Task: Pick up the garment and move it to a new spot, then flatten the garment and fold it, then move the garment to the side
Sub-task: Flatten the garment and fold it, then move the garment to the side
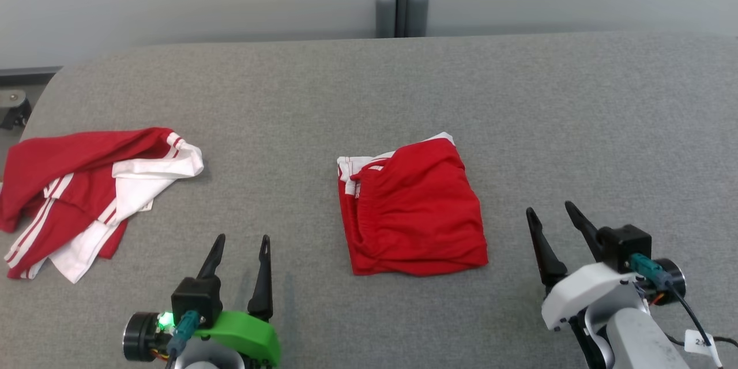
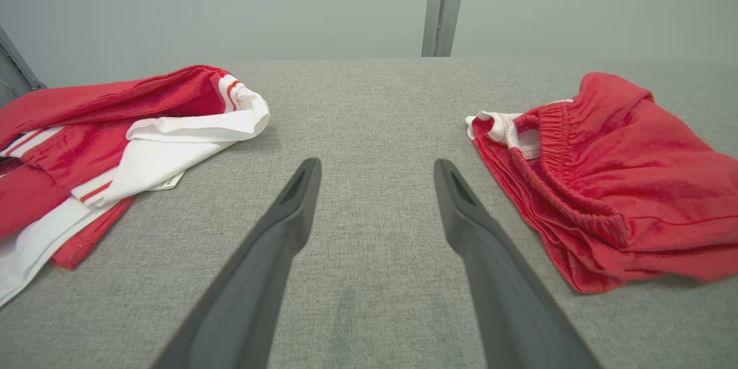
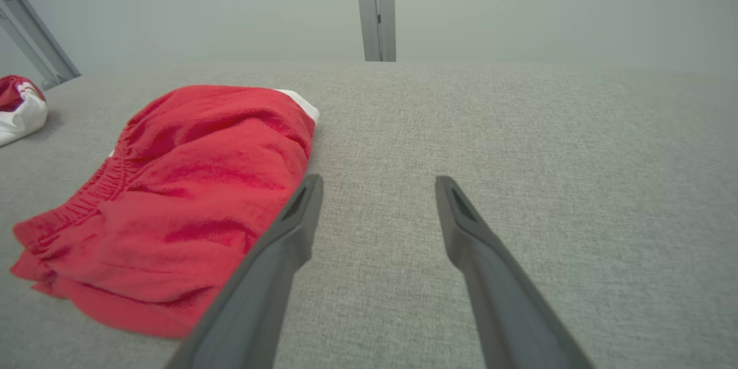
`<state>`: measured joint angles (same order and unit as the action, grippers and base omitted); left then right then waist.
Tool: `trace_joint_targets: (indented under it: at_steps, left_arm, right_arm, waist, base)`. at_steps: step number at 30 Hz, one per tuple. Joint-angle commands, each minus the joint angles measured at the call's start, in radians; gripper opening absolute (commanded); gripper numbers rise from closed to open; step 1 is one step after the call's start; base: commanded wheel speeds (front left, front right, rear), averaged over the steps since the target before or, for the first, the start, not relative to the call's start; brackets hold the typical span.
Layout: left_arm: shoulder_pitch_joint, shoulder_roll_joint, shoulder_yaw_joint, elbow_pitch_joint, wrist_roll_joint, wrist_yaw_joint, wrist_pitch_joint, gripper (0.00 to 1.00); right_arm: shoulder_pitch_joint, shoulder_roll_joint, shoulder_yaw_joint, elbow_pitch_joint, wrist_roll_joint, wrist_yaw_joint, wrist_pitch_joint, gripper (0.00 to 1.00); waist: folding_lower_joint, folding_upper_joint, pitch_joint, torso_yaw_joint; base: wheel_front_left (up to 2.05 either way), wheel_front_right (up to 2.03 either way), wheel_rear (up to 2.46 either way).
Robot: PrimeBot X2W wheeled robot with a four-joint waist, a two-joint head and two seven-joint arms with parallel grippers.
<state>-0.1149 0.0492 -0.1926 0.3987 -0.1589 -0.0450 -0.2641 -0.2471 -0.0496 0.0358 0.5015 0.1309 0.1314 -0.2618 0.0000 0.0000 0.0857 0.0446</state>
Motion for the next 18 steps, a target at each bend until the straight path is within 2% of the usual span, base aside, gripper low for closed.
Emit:
trace_joint_targets:
  at_steps: [1, 10, 18]
  left_arm:
    - [0.027, 0.005, 0.011, -0.005, 0.017, -0.004, -0.001, 1.00]
    - [0.096, 0.004, 0.029, -0.040, 0.003, 0.029, -0.001, 1.00]
    - [0.044, 0.003, 0.006, -0.058, -0.015, 0.029, -0.001, 1.00]
  right_arm:
    - [0.025, -0.003, -0.010, -0.001, -0.006, -0.001, -0.004, 1.00]
    - [0.092, -0.003, -0.030, 0.017, -0.006, -0.001, -0.004, 1.00]
    - [0.000, -0.004, 0.026, 0.029, 0.019, -0.001, -0.004, 1.00]
  waist:
    - [0.0000, 0.0000, -0.020, -0.017]
    - [0.0000, 0.0000, -0.044, -0.024]
    - [0.0000, 0.0000, 0.011, 0.002]
  base:
    - [0.00, 0.00, 0.00]
    - [0.00, 0.00, 0.00]
    - [0.00, 0.00, 0.00]
